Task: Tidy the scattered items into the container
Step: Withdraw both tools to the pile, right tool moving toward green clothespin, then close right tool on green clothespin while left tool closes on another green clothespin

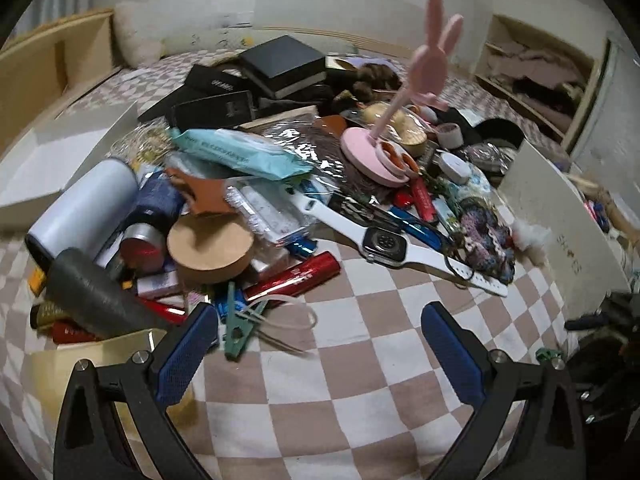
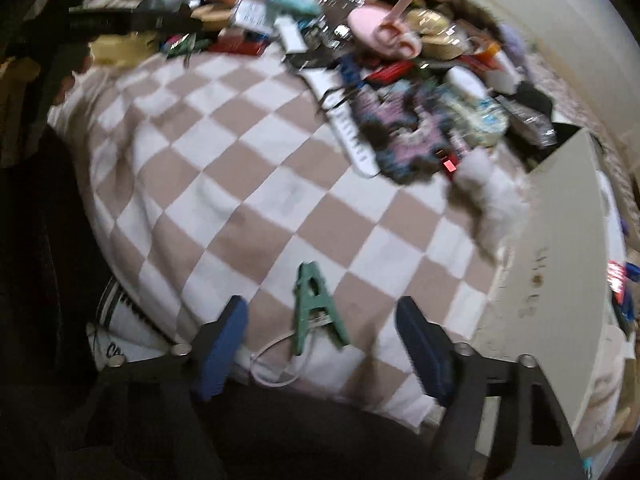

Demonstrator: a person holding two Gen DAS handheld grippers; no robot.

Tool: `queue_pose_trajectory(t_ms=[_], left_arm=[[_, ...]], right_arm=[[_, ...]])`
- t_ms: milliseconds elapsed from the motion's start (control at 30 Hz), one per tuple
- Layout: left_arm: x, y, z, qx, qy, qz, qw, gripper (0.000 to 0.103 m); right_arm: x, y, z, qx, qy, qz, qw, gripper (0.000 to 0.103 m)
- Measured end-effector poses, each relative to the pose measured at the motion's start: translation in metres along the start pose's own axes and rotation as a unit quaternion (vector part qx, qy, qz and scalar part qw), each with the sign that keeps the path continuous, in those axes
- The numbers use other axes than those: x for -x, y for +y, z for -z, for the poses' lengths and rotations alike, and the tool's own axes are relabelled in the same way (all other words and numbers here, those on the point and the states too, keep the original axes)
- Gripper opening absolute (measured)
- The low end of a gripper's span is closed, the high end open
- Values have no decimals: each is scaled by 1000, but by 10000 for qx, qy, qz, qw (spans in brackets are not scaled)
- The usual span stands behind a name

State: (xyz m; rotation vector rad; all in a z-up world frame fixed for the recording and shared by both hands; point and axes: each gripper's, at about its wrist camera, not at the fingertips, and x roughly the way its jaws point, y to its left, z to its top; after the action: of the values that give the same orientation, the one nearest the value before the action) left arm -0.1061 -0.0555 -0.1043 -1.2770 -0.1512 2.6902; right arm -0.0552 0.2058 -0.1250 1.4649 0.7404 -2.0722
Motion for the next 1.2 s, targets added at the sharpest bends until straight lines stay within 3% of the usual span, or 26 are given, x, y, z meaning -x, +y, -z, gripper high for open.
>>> queue_pose_trajectory(t_ms=[133,233,400,500,600,733,967,1200], left_arm=[[-1,10,1,362,72,185,9991,102],[-2,11,2,419,100,201,9989,102],[-4,8,3,361,140,188,9991,102],[-6,7,4,310,172,120,9993,102],[-10,11,4,385,242,110,9989,102],[-15,22,4,687,331,315,9966,102],[-20,21,5,657,395,326,9965,100],[-28,14,3,430,385,48,9983,100]], right_arm=[[-6,1,-1,158,198,-3,9997,71],[-10,-5,-2,117,325,0,9994,57],[-20,-18,-2,-122,563,-303,9979,45],[-19,-16,-2,-71,582,-431,9974,30],[-19,-15,-2,-82,586,-404,9974,30],[-20,-22,-7,-536,435,-664,9954,27],[-20,-27,-16,-895,201,-923,9915,25],[-16,-23,-33,-1563,-521,-1848,9689,25]])
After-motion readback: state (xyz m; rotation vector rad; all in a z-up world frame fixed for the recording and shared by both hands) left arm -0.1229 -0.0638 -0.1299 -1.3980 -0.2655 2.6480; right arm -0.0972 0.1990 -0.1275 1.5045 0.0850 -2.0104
